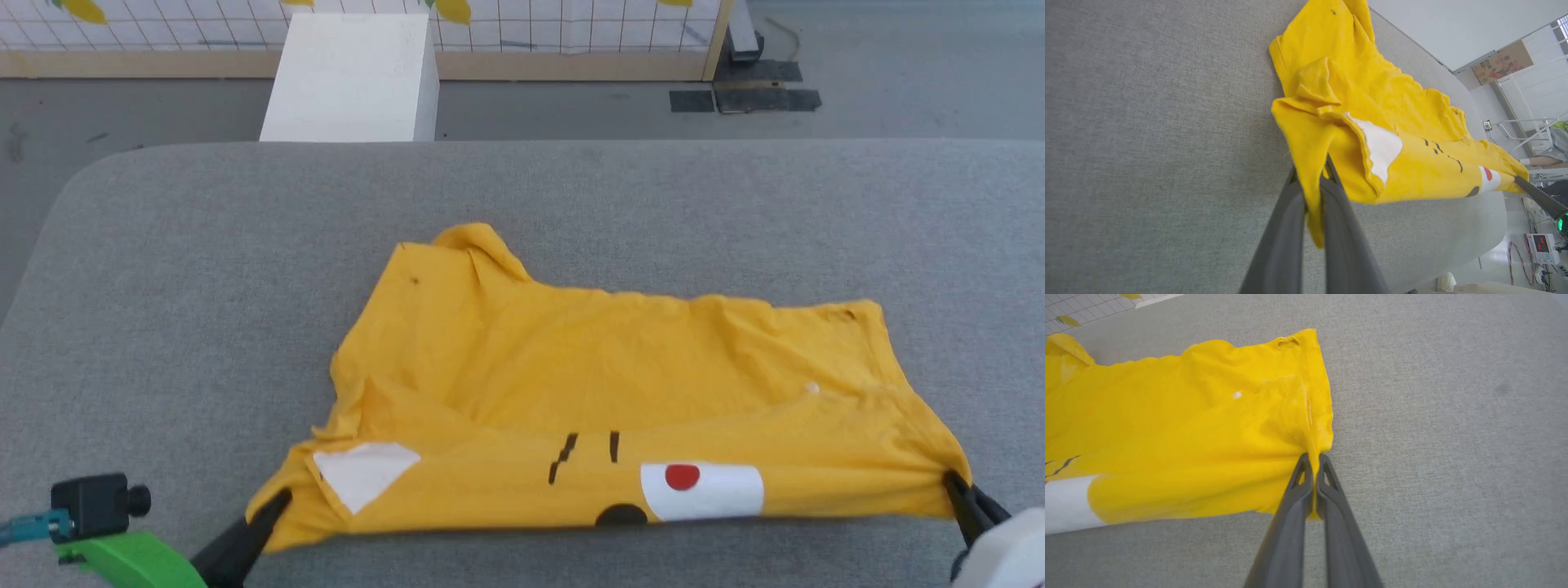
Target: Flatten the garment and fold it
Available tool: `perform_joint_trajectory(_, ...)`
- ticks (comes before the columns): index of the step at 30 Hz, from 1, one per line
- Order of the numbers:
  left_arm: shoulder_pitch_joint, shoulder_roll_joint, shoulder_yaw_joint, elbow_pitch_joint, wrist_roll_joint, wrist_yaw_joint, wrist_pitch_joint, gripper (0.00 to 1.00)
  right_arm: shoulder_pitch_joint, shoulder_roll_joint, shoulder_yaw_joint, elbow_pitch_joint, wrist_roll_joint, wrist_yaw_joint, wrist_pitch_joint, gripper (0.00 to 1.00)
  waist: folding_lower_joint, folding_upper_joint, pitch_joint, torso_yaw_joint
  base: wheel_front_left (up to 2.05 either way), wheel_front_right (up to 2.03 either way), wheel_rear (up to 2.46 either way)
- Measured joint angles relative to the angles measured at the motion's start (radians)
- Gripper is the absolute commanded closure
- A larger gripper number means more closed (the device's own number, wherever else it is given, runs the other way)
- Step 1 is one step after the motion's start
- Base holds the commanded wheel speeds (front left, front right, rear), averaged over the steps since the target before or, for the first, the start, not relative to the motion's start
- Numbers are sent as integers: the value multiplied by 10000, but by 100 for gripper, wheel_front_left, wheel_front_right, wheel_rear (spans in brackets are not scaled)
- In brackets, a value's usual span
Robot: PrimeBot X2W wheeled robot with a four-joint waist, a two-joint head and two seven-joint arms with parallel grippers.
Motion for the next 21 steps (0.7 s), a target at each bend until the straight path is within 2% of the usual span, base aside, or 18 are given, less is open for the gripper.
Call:
perform_joint_trajectory(5, 785, 86, -59, -458, -393, 173, 418, 100, 622, 0, -328, -270, 454, 0, 428, 100, 0, 0, -110, -15, 0, 0, 0)
perform_joint_trajectory(10, 1344, 73, -384, -495, -838, 353, 947, 100, 1061, -2, -295, 46, 662, 0, 656, 100, 0, 0, -37, 2, 0, 0, 0)
perform_joint_trajectory(14, 1387, 25, -462, 0, -968, 485, 1028, 100, 1152, -4, -173, 568, 619, 0, 639, 100, 0, 0, 12, 38, 0, 0, 0)
perform_joint_trajectory(21, 1309, -167, -688, 1089, -1066, 370, 1108, 100, 1148, 0, 63, 1712, 619, 0, 213, 100, 0, 0, 16, 72, 0, 0, 0)
